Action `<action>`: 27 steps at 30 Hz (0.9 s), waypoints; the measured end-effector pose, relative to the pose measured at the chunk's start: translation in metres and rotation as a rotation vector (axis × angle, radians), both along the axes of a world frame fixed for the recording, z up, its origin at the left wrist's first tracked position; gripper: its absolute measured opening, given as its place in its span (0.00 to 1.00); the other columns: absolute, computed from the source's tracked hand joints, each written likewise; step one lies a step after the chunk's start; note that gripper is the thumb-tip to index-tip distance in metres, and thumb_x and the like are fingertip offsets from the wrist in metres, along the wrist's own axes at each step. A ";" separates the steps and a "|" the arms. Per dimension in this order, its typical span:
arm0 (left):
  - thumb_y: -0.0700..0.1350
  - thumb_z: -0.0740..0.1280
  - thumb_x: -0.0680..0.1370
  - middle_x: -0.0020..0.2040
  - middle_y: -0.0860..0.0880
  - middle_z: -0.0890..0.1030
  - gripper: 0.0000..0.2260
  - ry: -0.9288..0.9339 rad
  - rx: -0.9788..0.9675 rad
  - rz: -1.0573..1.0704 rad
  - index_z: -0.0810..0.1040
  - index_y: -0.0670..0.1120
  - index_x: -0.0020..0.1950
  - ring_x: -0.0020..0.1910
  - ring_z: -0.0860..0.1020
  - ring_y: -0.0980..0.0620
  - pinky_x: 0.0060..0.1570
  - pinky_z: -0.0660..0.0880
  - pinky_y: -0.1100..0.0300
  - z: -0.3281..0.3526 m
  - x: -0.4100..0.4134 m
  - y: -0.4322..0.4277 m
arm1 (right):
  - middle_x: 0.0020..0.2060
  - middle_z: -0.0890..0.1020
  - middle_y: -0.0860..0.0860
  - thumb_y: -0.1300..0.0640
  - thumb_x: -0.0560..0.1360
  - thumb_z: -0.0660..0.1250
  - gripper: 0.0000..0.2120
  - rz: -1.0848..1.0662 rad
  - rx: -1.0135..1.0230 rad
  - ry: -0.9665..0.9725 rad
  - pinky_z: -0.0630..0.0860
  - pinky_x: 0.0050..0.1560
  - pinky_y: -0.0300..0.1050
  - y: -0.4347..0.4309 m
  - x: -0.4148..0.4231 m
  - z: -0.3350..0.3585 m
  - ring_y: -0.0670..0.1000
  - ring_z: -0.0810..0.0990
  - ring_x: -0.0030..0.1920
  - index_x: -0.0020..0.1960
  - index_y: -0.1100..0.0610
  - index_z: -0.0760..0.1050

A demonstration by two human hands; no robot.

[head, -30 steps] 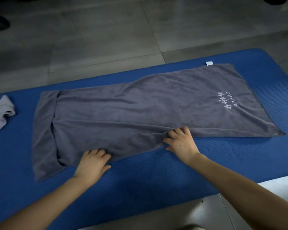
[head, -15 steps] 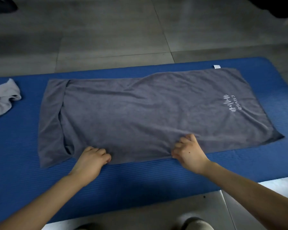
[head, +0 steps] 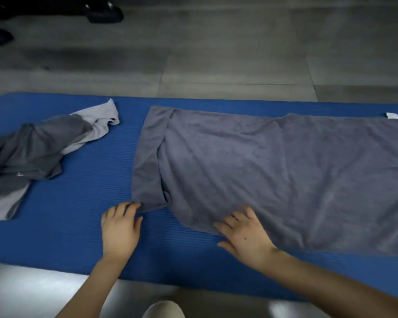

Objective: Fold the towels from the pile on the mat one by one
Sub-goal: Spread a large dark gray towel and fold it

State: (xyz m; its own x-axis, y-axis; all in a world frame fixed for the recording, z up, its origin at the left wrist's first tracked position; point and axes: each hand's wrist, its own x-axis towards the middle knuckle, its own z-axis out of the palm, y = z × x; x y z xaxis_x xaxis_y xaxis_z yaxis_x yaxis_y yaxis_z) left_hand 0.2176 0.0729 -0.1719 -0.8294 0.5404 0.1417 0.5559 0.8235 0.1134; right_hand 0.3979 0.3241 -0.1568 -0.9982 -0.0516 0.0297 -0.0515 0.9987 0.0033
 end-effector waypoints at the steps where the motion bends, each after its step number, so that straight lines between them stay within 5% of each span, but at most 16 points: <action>1: 0.39 0.77 0.66 0.46 0.43 0.82 0.15 -0.015 -0.015 0.009 0.81 0.41 0.50 0.42 0.78 0.39 0.43 0.74 0.45 -0.001 -0.007 -0.003 | 0.37 0.82 0.48 0.37 0.57 0.76 0.25 0.024 0.020 -0.027 0.63 0.56 0.53 -0.011 -0.008 -0.002 0.52 0.80 0.38 0.49 0.51 0.83; 4: 0.47 0.72 0.69 0.48 0.44 0.81 0.14 -0.026 -0.042 -0.046 0.81 0.42 0.52 0.45 0.78 0.40 0.44 0.74 0.46 -0.008 -0.025 -0.007 | 0.40 0.82 0.51 0.37 0.57 0.77 0.30 0.021 0.060 -0.096 0.63 0.59 0.57 -0.034 -0.027 -0.016 0.55 0.80 0.41 0.53 0.54 0.82; 8: 0.44 0.78 0.65 0.47 0.45 0.81 0.16 -0.058 -0.038 -0.185 0.82 0.43 0.51 0.44 0.78 0.43 0.44 0.75 0.49 -0.011 -0.037 -0.002 | 0.35 0.80 0.49 0.41 0.55 0.79 0.25 -0.027 0.103 -0.169 0.62 0.60 0.56 -0.035 -0.039 -0.025 0.53 0.80 0.38 0.46 0.53 0.82; 11: 0.47 0.67 0.73 0.43 0.49 0.82 0.09 0.016 -0.039 -0.335 0.83 0.44 0.47 0.40 0.79 0.47 0.43 0.74 0.55 -0.010 -0.046 -0.006 | 0.31 0.78 0.49 0.51 0.56 0.80 0.14 0.005 0.150 -0.114 0.65 0.58 0.55 -0.031 -0.039 -0.028 0.53 0.78 0.35 0.38 0.54 0.81; 15: 0.44 0.59 0.73 0.41 0.49 0.82 0.13 0.102 0.004 -0.436 0.84 0.44 0.46 0.42 0.76 0.50 0.47 0.66 0.58 -0.002 -0.063 -0.033 | 0.26 0.72 0.50 0.66 0.54 0.68 0.08 -0.015 0.097 -0.001 0.66 0.55 0.52 -0.034 -0.036 -0.024 0.52 0.73 0.28 0.31 0.56 0.75; 18: 0.45 0.60 0.74 0.42 0.49 0.83 0.13 0.132 0.026 -0.438 0.84 0.45 0.46 0.42 0.76 0.50 0.49 0.66 0.57 0.013 -0.078 -0.062 | 0.25 0.71 0.49 0.64 0.54 0.74 0.12 0.002 -0.013 0.004 0.66 0.49 0.46 -0.040 -0.036 -0.020 0.52 0.71 0.25 0.30 0.55 0.72; 22: 0.55 0.53 0.81 0.39 0.55 0.82 0.20 0.020 -0.203 -0.501 0.84 0.53 0.43 0.41 0.76 0.52 0.59 0.62 0.52 0.024 -0.080 -0.093 | 0.23 0.71 0.48 0.57 0.53 0.76 0.13 0.133 -0.006 -0.136 0.62 0.45 0.45 -0.057 -0.032 -0.016 0.50 0.70 0.23 0.28 0.53 0.72; 24: 0.52 0.72 0.71 0.40 0.53 0.82 0.03 -0.044 -0.392 -0.501 0.84 0.56 0.42 0.41 0.80 0.48 0.68 0.51 0.48 0.027 -0.076 -0.098 | 0.24 0.73 0.49 0.52 0.51 0.78 0.13 0.211 0.026 -0.225 0.64 0.49 0.48 -0.062 -0.031 -0.019 0.50 0.74 0.25 0.28 0.52 0.74; 25: 0.50 0.78 0.63 0.41 0.51 0.82 0.10 -0.083 -0.445 -0.466 0.84 0.56 0.43 0.42 0.80 0.47 0.68 0.50 0.45 0.027 -0.073 -0.096 | 0.25 0.74 0.49 0.50 0.53 0.78 0.13 0.227 0.028 -0.241 0.65 0.49 0.49 -0.064 -0.030 -0.021 0.50 0.75 0.27 0.28 0.51 0.75; 27: 0.53 0.75 0.65 0.41 0.51 0.81 0.12 -0.118 -0.444 -0.448 0.84 0.54 0.46 0.42 0.78 0.48 0.59 0.62 0.46 0.026 -0.063 -0.088 | 0.27 0.76 0.47 0.45 0.58 0.77 0.12 0.209 -0.024 -0.201 0.64 0.49 0.47 -0.064 -0.032 -0.020 0.49 0.77 0.29 0.29 0.49 0.77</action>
